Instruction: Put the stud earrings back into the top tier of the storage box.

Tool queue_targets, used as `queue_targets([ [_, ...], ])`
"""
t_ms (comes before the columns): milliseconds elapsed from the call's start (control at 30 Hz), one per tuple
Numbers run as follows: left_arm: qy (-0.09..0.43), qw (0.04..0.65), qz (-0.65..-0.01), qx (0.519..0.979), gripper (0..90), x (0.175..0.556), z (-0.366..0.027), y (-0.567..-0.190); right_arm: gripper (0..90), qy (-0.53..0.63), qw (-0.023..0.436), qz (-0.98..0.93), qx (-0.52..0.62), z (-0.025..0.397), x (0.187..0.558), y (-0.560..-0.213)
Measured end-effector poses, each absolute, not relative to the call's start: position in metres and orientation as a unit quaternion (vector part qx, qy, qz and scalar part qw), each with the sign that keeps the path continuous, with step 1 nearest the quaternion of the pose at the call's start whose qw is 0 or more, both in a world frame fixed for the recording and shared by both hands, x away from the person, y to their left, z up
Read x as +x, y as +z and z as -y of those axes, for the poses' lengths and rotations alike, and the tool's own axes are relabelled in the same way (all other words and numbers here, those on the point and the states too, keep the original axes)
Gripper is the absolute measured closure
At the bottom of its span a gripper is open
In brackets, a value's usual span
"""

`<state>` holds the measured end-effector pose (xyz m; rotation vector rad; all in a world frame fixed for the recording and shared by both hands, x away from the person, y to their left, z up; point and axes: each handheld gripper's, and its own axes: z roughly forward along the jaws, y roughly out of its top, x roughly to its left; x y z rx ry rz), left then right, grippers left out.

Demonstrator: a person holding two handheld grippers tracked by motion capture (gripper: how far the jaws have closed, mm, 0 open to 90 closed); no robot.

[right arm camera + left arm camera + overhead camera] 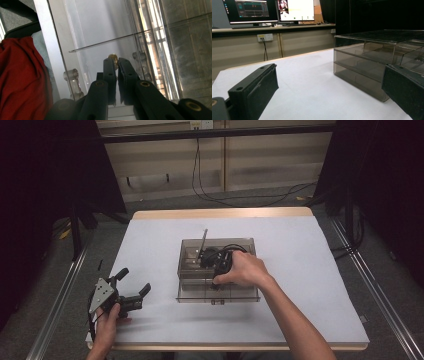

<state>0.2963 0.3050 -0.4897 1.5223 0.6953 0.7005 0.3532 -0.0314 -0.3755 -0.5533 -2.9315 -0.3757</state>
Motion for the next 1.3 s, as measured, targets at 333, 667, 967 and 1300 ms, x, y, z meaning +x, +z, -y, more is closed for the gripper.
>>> queue_targets([
  [333,0.305,0.616,-0.301,0.66,0.7,0.296,-0.305,-0.49,80.9,-0.143,0.061,0.97,-0.185,0.037,0.351,-0.369],
  [667,0.305,0.617,-0.303,0.66,0.7,0.296,-0.305,-0.49,76.3,-0.21,0.037,0.953,-0.216,0.065,0.34,-0.362],
  [967,0.306,0.615,-0.301,0.662,0.7,0.296,-0.305,-0.49,67.8,-0.314,0.003,0.919,-0.239,0.104,0.33,-0.354],
  [1300,0.305,0.617,-0.302,0.66,0.7,0.296,-0.305,-0.49,55.0,-0.37,-0.037,0.887,-0.273,0.138,0.323,-0.356],
])
